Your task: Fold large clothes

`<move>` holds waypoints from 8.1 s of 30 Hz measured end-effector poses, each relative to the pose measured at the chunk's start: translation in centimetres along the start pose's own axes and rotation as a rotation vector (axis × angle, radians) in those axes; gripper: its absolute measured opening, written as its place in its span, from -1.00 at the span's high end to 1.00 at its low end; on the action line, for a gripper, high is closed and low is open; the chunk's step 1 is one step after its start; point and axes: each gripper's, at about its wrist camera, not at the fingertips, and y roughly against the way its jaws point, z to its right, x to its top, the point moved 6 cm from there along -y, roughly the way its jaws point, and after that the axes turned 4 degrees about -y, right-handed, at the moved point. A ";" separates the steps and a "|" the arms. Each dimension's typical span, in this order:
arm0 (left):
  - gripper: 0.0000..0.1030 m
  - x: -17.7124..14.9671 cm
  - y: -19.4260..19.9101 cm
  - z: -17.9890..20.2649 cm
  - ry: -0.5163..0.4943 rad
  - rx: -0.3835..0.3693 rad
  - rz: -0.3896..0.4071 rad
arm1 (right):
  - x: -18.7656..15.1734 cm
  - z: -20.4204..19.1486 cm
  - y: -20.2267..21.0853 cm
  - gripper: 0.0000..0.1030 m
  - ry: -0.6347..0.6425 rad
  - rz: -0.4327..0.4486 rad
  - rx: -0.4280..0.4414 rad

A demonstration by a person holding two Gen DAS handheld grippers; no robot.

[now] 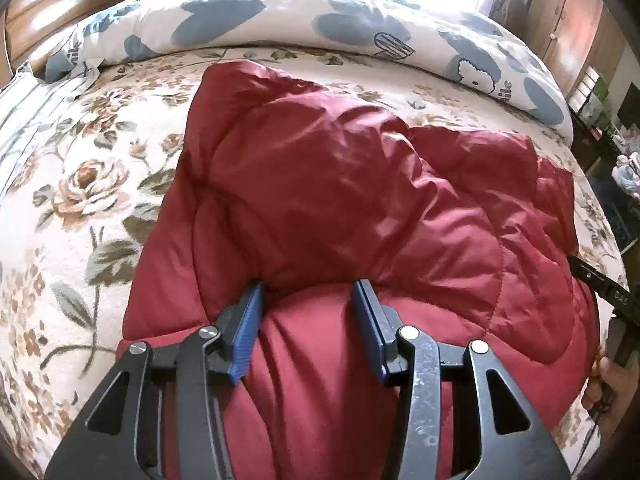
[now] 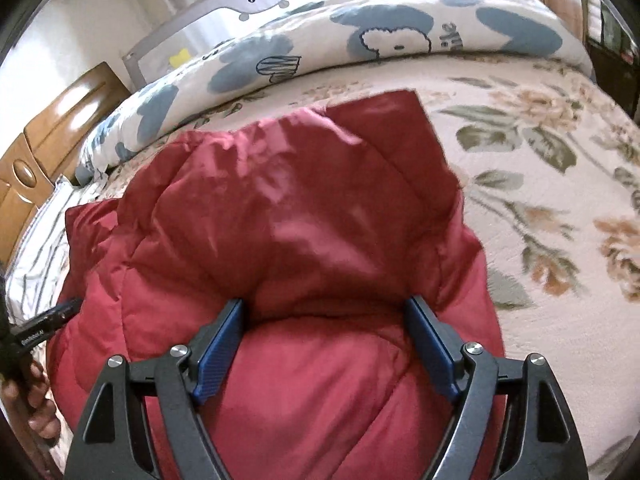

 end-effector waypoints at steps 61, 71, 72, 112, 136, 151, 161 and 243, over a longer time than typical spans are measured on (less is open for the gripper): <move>-0.69 -3.5 -1.3 -8.8 0.393 -0.276 -0.063 | -2.7 8.4 -2.1 -0.92 -0.392 -0.180 0.317; -0.03 -3.1 -0.5 -6.7 0.284 -0.259 -0.043 | -3.0 6.9 -2.2 -0.46 -0.347 -0.201 0.380; 0.05 -3.1 -0.3 -6.7 0.279 -0.261 -0.042 | -2.9 6.8 -2.0 -0.37 -0.345 -0.198 0.377; 0.41 -16.9 14.9 -4.9 0.188 -0.343 -0.043 | -16.2 6.7 13.9 0.22 -0.319 -0.194 0.414; -0.28 -17.6 12.9 -5.7 0.151 -0.087 0.027 | -17.2 7.4 11.8 -0.34 -0.290 -0.155 0.279; -0.41 -16.1 16.7 -6.4 0.118 0.054 0.121 | -15.1 7.4 15.5 -0.48 -0.231 -0.011 0.122; -0.41 -15.9 17.5 -1.2 0.001 -0.003 0.117 | -14.2 2.6 18.4 -0.50 -0.056 0.092 0.073; -0.38 -20.3 16.3 6.2 -0.097 -0.026 -0.037 | -20.9 -4.2 17.8 -0.49 0.118 -0.039 0.058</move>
